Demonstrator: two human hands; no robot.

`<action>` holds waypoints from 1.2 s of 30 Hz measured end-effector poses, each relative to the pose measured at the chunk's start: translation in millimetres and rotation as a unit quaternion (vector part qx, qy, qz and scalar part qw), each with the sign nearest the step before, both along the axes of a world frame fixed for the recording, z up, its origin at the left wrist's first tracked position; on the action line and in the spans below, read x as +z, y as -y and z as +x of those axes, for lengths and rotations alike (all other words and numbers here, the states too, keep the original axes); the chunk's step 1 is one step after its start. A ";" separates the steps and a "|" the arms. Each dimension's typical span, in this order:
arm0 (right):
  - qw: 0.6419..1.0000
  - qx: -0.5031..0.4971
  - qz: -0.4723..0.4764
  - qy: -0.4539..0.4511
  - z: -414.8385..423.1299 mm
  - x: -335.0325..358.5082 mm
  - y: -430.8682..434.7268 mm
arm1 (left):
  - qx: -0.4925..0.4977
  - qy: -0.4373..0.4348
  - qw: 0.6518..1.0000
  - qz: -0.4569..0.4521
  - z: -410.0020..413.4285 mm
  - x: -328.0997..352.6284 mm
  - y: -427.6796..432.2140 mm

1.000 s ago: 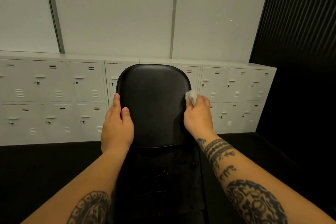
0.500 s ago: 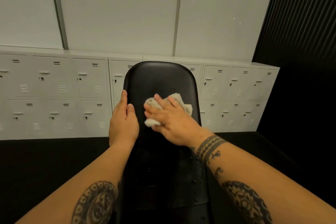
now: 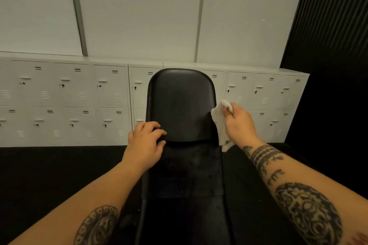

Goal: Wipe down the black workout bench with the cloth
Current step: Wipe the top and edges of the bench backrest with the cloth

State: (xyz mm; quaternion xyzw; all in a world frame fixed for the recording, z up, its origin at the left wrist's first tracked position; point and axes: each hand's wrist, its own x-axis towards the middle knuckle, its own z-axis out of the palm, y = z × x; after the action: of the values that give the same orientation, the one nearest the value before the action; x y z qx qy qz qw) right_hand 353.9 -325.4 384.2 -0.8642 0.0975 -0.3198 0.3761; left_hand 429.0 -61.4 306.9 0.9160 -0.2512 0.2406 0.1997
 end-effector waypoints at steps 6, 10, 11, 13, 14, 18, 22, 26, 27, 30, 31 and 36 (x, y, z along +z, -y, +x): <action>0.992 -0.079 0.075 0.061 -0.8 -14.7 -8.8 | -0.021 0.014 0.999 0.044 -16.9 -8.1 -9.0; 0.993 -0.063 0.063 0.071 -2.4 -14.9 -16.7 | -0.034 0.019 0.999 0.021 -31.3 -31.3 -14.5; 0.995 -0.050 0.058 0.070 -0.6 -16.9 -21.1 | -0.036 0.025 0.999 0.012 -32.8 -37.2 -15.2; 0.997 -0.018 0.057 0.052 4.5 -24.0 -33.0 | -0.037 0.038 0.999 -0.005 -33.3 -44.6 -15.6; 0.998 0.000 0.054 0.035 7.0 -28.4 -40.8 | -0.037 0.042 0.998 -0.008 -33.1 -46.8 -16.0; 0.992 0.076 -0.078 -0.067 23.3 -52.4 -79.4 | -0.037 0.054 0.998 -0.017 -31.5 -51.5 -16.0; 0.957 0.180 -0.192 -0.124 36.4 -57.2 -123.7 | -0.006 0.057 0.998 -0.025 -30.4 -57.0 -16.7; 0.922 0.192 -0.290 -0.167 26.6 -55.0 -105.4 | -0.014 0.069 0.997 -0.037 -29.2 -59.3 -20.2; 0.919 0.187 -0.303 -0.167 21.4 -57.5 -94.8 | -0.017 0.071 0.997 -0.038 -29.9 -58.1 -20.6; 0.932 0.140 -0.287 -0.171 7.4 -60.5 -67.6 | -0.019 0.070 0.997 -0.035 -30.8 -55.2 -21.0; 0.934 0.118 -0.291 -0.172 4.1 -60.2 -60.9 | -0.019 0.073 0.997 -0.031 -30.3 -53.8 -21.9; 0.940 0.021 -0.292 -0.176 -8.2 -52.9 -44.0 | -0.026 0.058 0.998 0.012 -24.8 -44.2 -28.0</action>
State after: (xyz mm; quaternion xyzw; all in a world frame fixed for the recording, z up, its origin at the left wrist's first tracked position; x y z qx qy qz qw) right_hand 345.7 -281.5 331.3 -0.9804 0.0464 -0.1688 0.0906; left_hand 404.2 -33.4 262.7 0.8959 -0.2890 0.2851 0.1802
